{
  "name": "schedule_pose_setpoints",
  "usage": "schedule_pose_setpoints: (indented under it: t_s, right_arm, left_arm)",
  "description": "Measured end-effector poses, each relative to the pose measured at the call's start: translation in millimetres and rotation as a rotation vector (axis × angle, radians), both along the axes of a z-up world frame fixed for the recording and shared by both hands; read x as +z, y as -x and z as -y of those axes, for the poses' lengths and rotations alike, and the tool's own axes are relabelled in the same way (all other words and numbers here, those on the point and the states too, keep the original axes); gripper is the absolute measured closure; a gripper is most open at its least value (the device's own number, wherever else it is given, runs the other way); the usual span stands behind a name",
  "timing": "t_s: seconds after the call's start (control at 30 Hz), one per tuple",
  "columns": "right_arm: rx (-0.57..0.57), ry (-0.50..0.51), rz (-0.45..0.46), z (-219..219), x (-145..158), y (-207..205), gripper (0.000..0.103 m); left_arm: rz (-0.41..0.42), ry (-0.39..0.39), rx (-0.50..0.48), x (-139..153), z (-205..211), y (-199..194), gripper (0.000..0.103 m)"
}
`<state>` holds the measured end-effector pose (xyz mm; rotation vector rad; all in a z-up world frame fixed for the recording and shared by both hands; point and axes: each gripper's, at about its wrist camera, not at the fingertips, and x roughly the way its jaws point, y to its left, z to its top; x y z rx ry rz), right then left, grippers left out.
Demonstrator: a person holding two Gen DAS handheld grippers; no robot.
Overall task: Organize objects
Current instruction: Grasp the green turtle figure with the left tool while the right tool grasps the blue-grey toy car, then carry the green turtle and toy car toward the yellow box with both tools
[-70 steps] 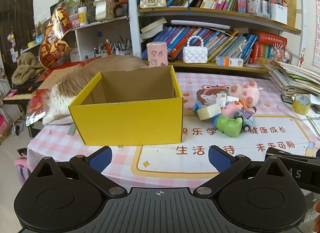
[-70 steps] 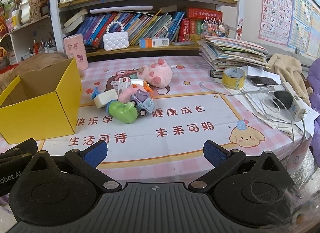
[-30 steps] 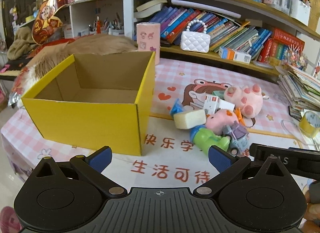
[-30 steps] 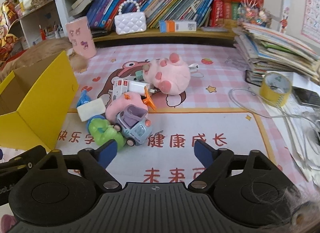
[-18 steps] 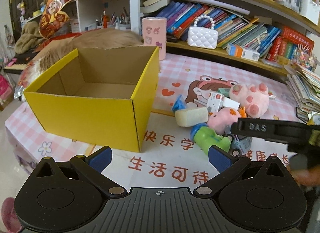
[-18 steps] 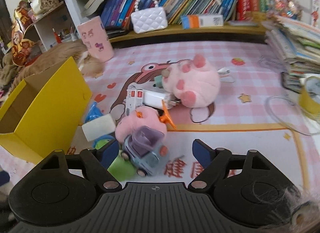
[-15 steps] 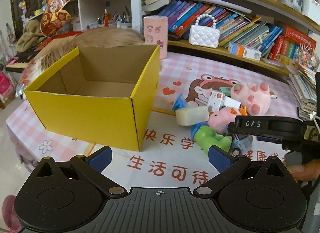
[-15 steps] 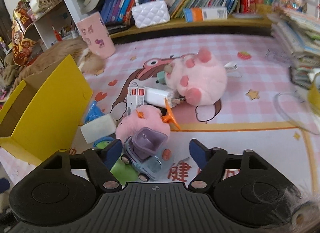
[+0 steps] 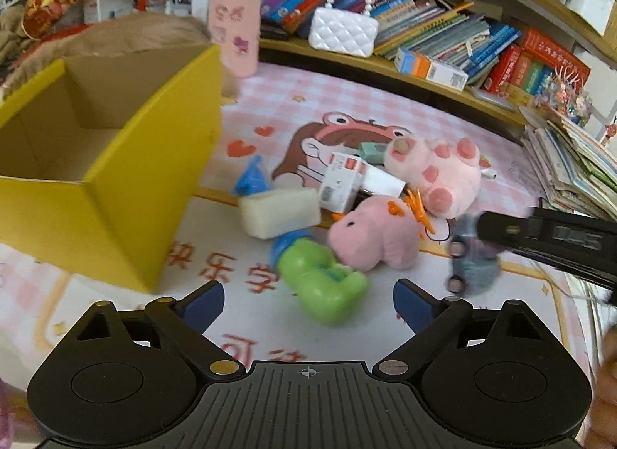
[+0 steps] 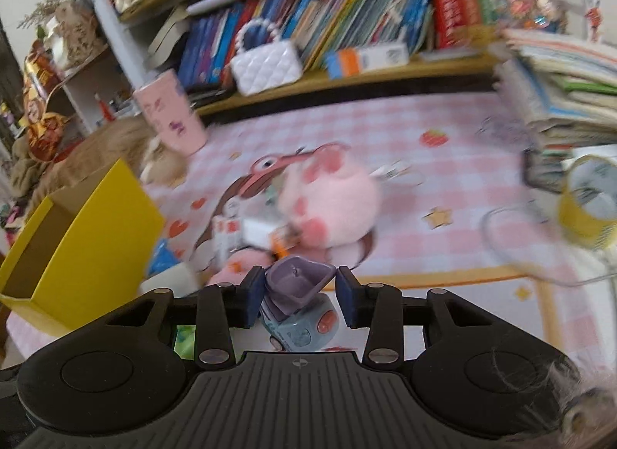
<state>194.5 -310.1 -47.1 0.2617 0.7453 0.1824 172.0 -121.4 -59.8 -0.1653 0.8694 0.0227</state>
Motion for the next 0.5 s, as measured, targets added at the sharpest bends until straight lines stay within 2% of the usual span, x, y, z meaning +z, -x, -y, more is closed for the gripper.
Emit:
schedule_pose_setpoints:
  t_s: [0.17, 0.3, 0.33, 0.37, 0.43, 0.5]
  right_arm:
    - [-0.004, 0.012, 0.014, 9.0, 4.0, 5.4, 0.066]
    - [0.035, 0.029, 0.016, 4.6, 4.6, 7.7, 0.066]
    - [0.045, 0.034, 0.016, 2.5, 4.7, 7.7, 0.066]
    - [0.056, 0.04, 0.017, -0.4, 4.7, 8.6, 0.066]
    - [0.075, 0.051, 0.019, -5.3, 4.3, 9.3, 0.066]
    - [0.093, 0.061, 0.022, -11.0, 3.8, 10.7, 0.066]
  left_arm:
    - [-0.025, -0.019, 0.015, -15.9, 8.0, -21.0, 0.017]
    - [-0.056, 0.008, 0.055, -25.4, 3.1, -29.5, 0.034]
    - [-0.059, 0.035, 0.051, -26.4, 1.5, -29.9, 0.044]
    - [-0.059, 0.056, 0.045, -26.0, 1.2, -29.2, 0.046]
    - [-0.063, 0.039, 0.047, -22.1, 3.0, -26.6, 0.053]
    - [-0.054, 0.057, 0.04, -17.6, 0.2, -21.4, 0.055]
